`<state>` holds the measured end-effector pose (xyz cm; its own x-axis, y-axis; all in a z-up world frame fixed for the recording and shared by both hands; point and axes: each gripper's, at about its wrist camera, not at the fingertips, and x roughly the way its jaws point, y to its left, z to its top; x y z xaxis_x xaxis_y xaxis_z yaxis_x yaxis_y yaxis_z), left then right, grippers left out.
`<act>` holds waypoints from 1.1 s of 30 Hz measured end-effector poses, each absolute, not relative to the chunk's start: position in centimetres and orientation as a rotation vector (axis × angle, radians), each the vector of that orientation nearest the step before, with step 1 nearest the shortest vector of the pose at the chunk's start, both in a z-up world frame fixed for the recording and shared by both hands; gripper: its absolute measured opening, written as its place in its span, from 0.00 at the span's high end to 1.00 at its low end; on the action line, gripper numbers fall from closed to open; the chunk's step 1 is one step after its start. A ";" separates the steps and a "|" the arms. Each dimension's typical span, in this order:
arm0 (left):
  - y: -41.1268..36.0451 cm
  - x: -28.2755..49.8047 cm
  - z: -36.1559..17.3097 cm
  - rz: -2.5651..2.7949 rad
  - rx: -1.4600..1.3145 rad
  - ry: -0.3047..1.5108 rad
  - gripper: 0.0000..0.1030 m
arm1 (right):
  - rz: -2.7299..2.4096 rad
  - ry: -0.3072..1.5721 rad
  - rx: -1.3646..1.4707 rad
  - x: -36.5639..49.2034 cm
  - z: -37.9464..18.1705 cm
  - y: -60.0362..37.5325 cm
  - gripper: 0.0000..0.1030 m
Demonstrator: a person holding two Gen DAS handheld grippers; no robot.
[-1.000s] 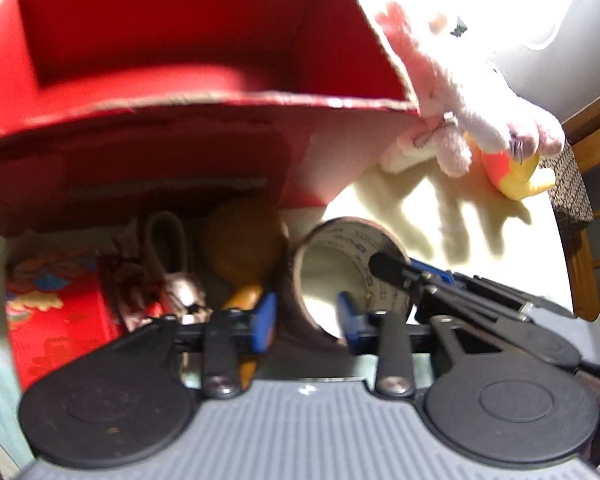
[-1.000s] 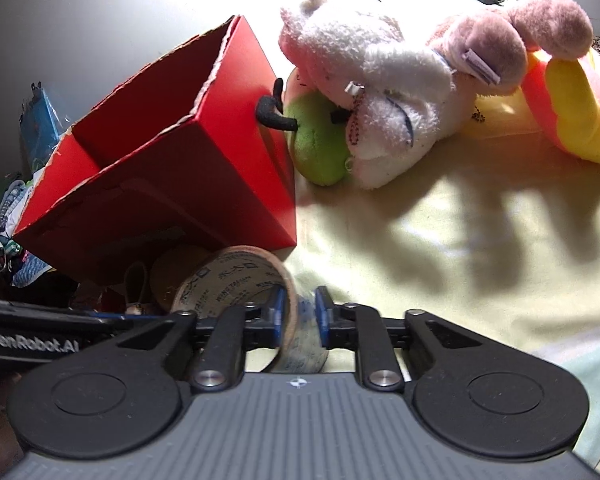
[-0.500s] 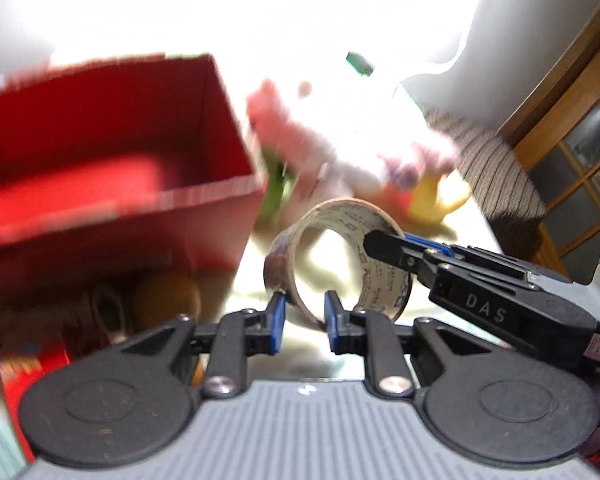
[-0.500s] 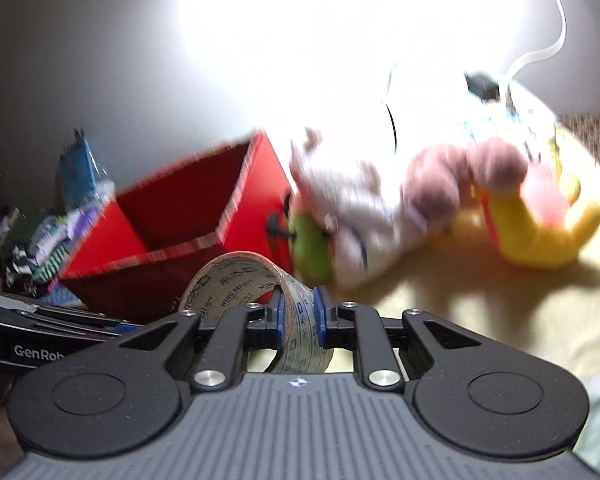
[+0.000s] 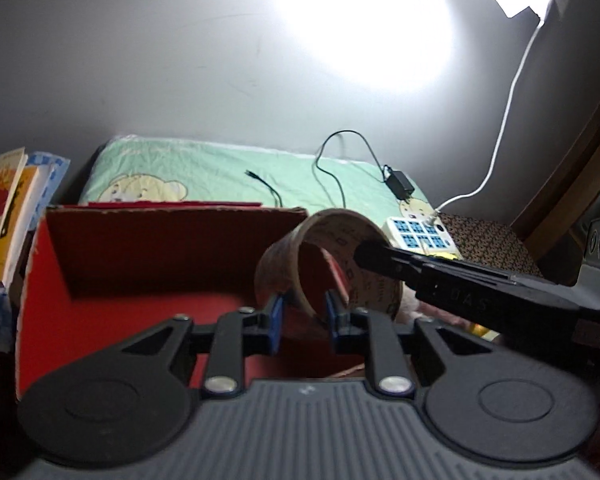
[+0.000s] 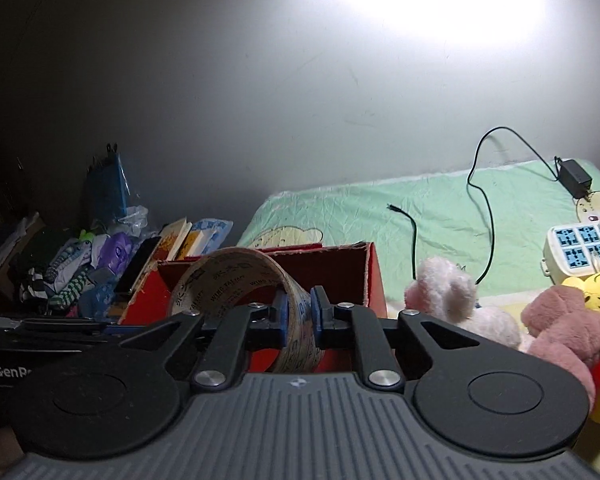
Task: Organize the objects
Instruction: 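Lower the tape roll into the red box and open the right gripper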
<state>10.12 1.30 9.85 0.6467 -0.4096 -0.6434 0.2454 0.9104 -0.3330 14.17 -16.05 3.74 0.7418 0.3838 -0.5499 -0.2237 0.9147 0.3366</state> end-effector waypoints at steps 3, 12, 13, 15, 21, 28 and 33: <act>3.5 12.3 8.2 -0.352 -0.233 0.830 0.75 | 0.343 0.747 0.268 16.2 2.2 -14.1 0.90; 6.3 13.6 2.3 -0.286 -0.206 0.933 0.52 | 0.198 0.896 0.008 20.8 -1.6 -8.2 0.90; 6.6 13.6 2.1 -0.279 -0.197 0.938 0.52 | 0.189 0.908 -0.004 21.1 -1.9 -8.0 0.90; 7.1 13.9 1.8 -0.271 -0.180 0.944 0.52 | 0.156 0.925 -0.058 21.9 -2.7 -7.5 0.91; 7.8 14.8 0.7 -0.236 -0.141 0.974 0.52 | 0.098 0.981 -0.051 22.9 -3.3 -8.2 0.90; 7.9 15.5 -0.2 -0.242 -0.118 0.994 0.50 | 0.125 0.894 0.074 21.1 -0.8 -8.9 0.71; 7.8 15.7 -0.2 -0.210 -0.049 0.968 0.41 | 0.294 0.999 0.212 20.8 -0.8 -8.2 0.73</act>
